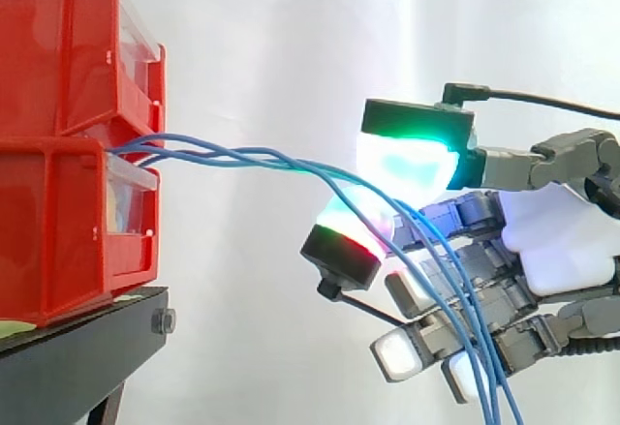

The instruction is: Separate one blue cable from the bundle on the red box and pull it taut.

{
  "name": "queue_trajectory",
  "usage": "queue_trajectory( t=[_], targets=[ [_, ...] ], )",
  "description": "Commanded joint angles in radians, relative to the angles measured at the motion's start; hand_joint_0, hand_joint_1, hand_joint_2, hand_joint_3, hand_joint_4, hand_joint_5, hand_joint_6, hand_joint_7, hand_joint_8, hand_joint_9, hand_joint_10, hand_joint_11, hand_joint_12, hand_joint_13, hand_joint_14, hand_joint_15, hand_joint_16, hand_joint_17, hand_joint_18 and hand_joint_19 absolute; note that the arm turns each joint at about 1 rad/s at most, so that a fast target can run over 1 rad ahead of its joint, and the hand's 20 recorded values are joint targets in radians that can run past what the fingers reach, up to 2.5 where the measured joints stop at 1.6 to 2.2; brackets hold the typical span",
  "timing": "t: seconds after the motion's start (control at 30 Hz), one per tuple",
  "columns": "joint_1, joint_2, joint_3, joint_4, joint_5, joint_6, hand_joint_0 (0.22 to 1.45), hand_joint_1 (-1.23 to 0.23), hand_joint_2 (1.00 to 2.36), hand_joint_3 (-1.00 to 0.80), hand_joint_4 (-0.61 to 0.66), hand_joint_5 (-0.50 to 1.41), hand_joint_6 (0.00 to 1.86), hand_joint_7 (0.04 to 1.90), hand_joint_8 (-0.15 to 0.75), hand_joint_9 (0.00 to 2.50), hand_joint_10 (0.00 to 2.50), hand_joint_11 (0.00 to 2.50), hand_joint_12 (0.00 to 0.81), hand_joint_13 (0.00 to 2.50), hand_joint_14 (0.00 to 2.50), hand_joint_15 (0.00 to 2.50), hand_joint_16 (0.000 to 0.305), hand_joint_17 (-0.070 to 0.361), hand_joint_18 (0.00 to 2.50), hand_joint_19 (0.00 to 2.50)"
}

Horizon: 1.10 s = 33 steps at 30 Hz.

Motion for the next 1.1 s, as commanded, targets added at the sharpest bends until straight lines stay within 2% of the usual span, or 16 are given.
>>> queue_trajectory(
  t=[0.0, 0.23, 0.4, 0.57, 0.73, 0.93, 1.07],
  targets=[
    [0.001, 0.000, 0.002, -0.001, 0.000, 0.000, 0.58, -0.63, 1.01, -0.35, 0.04, -0.13, 0.82, 1.00, 0.306, 1.05, 0.01, 0.72, 0.338, 0.86, 0.02, 0.49, 0.041, 0.092, 0.84, 0.60],
    [-0.001, 0.000, 0.000, -0.001, 0.001, 0.000, 0.60, -0.86, 1.01, -0.23, 0.05, -0.15, 0.85, 1.00, 0.320, 1.02, 0.02, 0.73, 0.354, 0.87, 0.02, 0.48, 0.044, 0.099, 0.88, 0.55],
    [0.001, 0.000, 0.000, -0.001, 0.001, 0.000, 0.63, -0.93, 1.01, -0.29, 0.02, -0.17, 0.88, 1.01, 0.303, 0.98, 0.02, 0.75, 0.339, 0.85, 0.02, 0.48, 0.041, 0.092, 0.86, 0.55],
    [0.001, 0.000, 0.000, -0.001, 0.001, 0.000, 0.64, -0.92, 1.01, -0.41, 0.06, -0.17, 0.88, 1.00, 0.303, 0.98, 0.02, 0.74, 0.334, 0.85, 0.02, 0.47, 0.041, 0.091, 0.86, 0.55],
    [0.001, 0.000, 0.002, -0.001, 0.001, 0.000, 0.55, -0.77, 1.00, -0.50, 0.09, -0.14, 0.86, 1.06, 0.319, 1.03, 0.01, 0.74, 0.349, 0.86, 0.02, 0.48, 0.042, 0.094, 0.87, 0.58],
    [-0.001, 0.000, 0.005, -0.001, 0.001, 0.000, 0.51, -0.65, 1.00, -0.50, 0.10, -0.13, 0.85, 1.05, 0.339, 1.07, 0.02, 0.73, 0.364, 0.88, 0.01, 0.49, 0.045, 0.101, 0.87, 0.58],
    [0.001, 0.000, 0.009, -0.001, 0.001, -0.001, 0.51, -0.64, 1.00, -0.50, 0.10, -0.13, 0.85, 1.08, 0.336, 1.07, 0.02, 0.73, 0.363, 0.87, 0.01, 0.48, 0.045, 0.100, 0.87, 0.58]
  ],
)
